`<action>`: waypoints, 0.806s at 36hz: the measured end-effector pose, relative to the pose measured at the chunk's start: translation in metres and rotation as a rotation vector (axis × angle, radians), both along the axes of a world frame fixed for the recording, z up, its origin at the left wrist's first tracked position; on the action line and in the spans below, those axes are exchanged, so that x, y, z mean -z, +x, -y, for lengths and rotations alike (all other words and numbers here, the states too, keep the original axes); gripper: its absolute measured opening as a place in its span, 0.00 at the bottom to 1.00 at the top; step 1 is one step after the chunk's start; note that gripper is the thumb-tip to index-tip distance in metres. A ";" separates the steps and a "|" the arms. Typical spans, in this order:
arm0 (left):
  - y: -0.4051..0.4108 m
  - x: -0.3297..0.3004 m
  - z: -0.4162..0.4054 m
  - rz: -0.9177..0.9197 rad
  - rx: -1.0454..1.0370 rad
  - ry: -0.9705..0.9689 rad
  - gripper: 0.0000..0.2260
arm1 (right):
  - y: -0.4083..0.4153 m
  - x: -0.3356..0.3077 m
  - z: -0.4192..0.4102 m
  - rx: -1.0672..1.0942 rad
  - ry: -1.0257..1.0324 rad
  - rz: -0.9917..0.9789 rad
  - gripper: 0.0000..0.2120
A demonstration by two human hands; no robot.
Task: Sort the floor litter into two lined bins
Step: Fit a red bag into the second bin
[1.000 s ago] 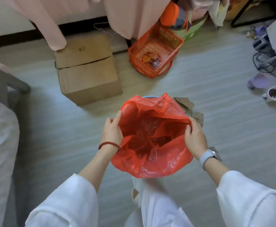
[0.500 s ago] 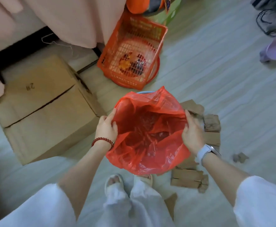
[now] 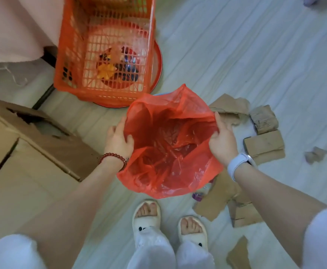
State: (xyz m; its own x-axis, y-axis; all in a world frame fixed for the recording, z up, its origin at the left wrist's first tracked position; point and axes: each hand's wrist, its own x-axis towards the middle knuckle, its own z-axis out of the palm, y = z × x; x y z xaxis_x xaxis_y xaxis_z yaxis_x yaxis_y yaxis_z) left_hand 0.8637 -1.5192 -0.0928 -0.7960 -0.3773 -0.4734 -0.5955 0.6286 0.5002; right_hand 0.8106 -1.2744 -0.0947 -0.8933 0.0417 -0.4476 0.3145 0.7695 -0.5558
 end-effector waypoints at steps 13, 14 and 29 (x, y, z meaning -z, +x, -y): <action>0.044 -0.070 -0.082 -0.115 0.280 -0.063 0.20 | 0.105 -0.081 -0.033 0.319 -0.056 0.251 0.22; 0.055 -0.079 -0.095 -0.129 0.316 -0.033 0.19 | 0.122 -0.089 -0.038 0.388 -0.122 0.279 0.21; 0.215 -0.047 -0.210 0.216 0.708 0.099 0.19 | 0.354 -0.043 -0.173 0.637 -0.014 0.510 0.15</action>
State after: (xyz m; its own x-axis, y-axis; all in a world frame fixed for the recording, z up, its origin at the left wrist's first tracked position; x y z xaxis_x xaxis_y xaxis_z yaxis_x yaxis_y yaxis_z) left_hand 1.0792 -1.3096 -0.0462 -0.7180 0.2436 -0.6520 -0.1562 0.8564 0.4920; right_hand 1.1641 -1.1015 -0.0516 -0.3867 0.4643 -0.7968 0.9061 0.3520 -0.2347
